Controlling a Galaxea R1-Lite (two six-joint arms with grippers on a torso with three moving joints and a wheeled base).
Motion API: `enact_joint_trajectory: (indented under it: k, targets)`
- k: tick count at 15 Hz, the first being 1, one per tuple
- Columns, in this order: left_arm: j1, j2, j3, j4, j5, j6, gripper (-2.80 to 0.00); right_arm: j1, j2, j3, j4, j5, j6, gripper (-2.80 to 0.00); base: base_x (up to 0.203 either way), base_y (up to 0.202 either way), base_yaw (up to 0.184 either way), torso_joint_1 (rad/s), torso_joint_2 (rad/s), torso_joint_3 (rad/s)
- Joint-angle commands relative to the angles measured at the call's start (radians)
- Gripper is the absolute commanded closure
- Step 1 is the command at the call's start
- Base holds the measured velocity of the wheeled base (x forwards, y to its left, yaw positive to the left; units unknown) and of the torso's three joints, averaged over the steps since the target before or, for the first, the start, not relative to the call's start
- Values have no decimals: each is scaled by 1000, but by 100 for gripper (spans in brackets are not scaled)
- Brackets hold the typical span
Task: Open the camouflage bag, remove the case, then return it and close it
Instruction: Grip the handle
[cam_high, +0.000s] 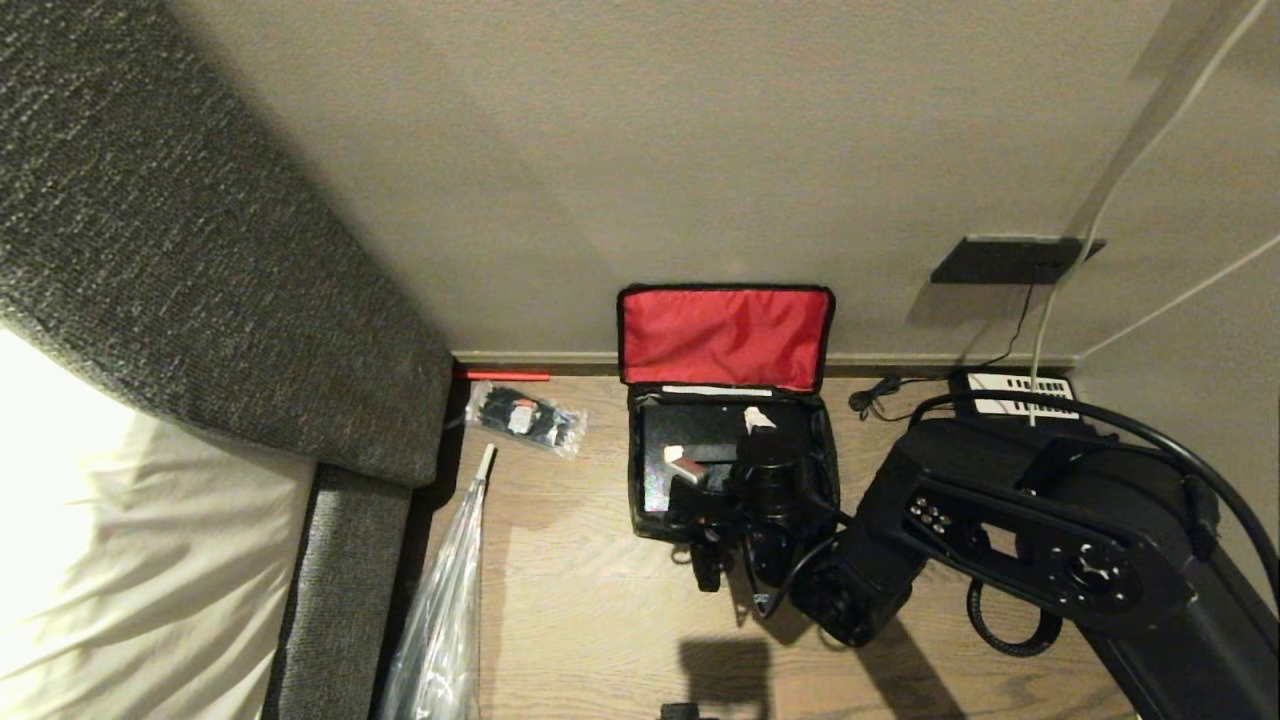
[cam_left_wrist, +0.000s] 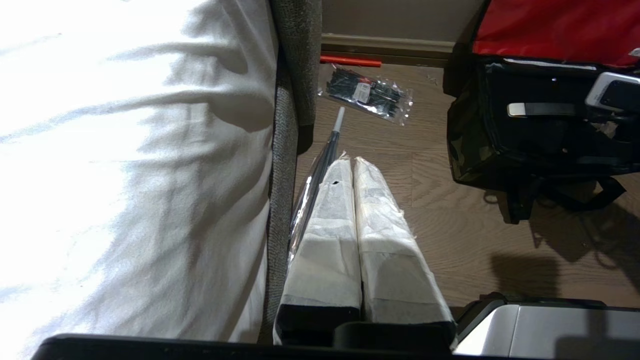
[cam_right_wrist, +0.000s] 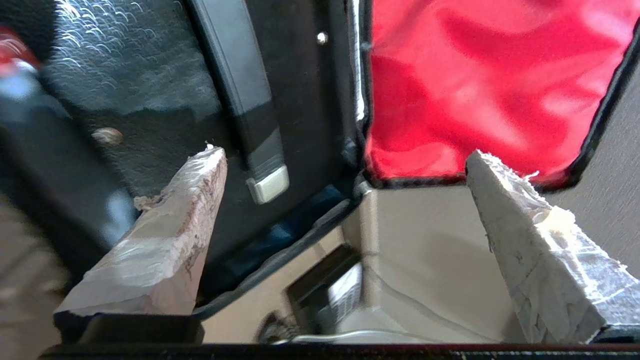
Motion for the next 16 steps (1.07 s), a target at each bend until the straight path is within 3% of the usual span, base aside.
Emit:
enact_joint_trajectory:
  k: [1, 6, 7, 11, 16]
  targets:
    - [0, -2, 0, 0, 0, 0, 0, -25, 23, -11, -30, 31, -49, -280, 0, 0, 0, 0, 0, 0]
    - [0, -2, 0, 0, 0, 0, 0, -27, 73, -57, -62, 47, -38, -280, 0, 0, 0, 0, 0, 0]
    - [0, -2, 0, 0, 0, 0, 0, -27, 86, -62, -122, 56, -62, -280, 0, 0, 0, 0, 0, 0]
    - [0, -2, 0, -1, 0, 0, 0, -30, 131, -82, -158, 64, -188, -280, 0, 0, 0, 0, 0, 0]
    - [0, -2, 0, 0, 0, 0, 0, -35, 149, -185, -121, 65, -202, -280, 0, 0, 0, 0, 0, 0]
